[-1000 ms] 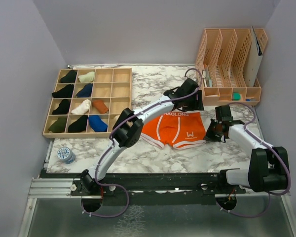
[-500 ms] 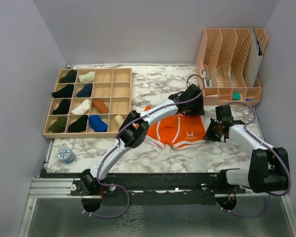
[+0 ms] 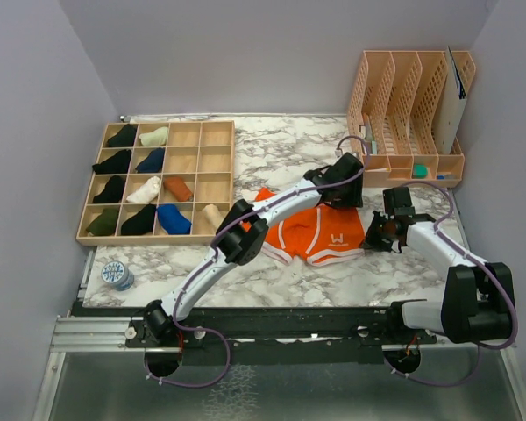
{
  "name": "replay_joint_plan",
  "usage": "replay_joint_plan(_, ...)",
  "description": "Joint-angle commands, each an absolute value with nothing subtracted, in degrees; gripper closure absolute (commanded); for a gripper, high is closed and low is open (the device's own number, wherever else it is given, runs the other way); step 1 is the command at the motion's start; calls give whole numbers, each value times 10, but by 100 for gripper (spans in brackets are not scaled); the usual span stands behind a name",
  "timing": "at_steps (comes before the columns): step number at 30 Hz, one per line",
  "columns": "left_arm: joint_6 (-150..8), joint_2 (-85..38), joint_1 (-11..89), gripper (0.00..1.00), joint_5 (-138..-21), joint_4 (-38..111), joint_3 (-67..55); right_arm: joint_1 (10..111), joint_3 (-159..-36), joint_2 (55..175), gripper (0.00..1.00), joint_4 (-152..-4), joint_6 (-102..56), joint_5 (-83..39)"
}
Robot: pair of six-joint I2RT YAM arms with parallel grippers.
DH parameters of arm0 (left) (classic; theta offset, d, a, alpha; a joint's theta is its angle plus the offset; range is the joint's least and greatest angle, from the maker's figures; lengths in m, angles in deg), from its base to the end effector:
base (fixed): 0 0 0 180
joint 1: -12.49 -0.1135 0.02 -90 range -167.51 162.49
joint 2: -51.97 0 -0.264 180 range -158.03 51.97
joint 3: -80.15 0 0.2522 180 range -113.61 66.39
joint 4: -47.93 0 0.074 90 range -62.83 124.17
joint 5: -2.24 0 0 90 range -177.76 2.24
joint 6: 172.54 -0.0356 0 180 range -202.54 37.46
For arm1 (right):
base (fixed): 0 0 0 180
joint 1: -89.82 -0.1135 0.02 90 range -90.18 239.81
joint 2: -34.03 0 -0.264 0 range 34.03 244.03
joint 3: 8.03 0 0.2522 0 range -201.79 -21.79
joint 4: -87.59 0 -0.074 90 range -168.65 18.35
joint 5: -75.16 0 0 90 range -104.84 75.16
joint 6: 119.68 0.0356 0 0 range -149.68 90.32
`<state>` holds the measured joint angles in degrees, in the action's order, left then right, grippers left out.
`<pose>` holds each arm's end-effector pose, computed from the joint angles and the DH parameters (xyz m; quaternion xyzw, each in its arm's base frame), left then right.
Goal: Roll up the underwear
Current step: Fold the underwear at the center of the board.
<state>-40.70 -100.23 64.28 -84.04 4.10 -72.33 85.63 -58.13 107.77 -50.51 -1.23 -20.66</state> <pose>0.3601 -0.4612 0.1624 0.0924 0.9139 -0.3078 0.2480 0.2216 0.0199 0.1662 0.1946 0.9565 0.1071 0.1891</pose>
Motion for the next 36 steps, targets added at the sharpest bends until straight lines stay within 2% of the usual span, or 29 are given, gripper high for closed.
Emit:
replay_joint_plan(1, -448, -1052, 649, 51, -873, -39, -723, 853, -570, 1063, 100, -514, -20, -224)
replay_joint_plan(10, -465, -1088, 650, 53, -896, -73, -722, 853, -569, 1065, 100, -516, -24, -233)
replay_joint_plan(22, -467, -1095, 651, 73, -896, -77, -712, 852, -575, 1053, 100, -512, -34, -238)
replay_joint_plan(27, -460, -1086, 651, 97, -883, -73, -722, 852, -587, 1051, 100, -502, -40, -235)
replay_joint_plan(32, -446, -1044, 649, 100, -838, -24, -725, 852, -608, 1045, 100, -482, -28, -218)
replay_joint_plan(36, -427, -990, 645, 100, -807, 17, -719, 852, -649, 1012, 100, -425, -16, -129)
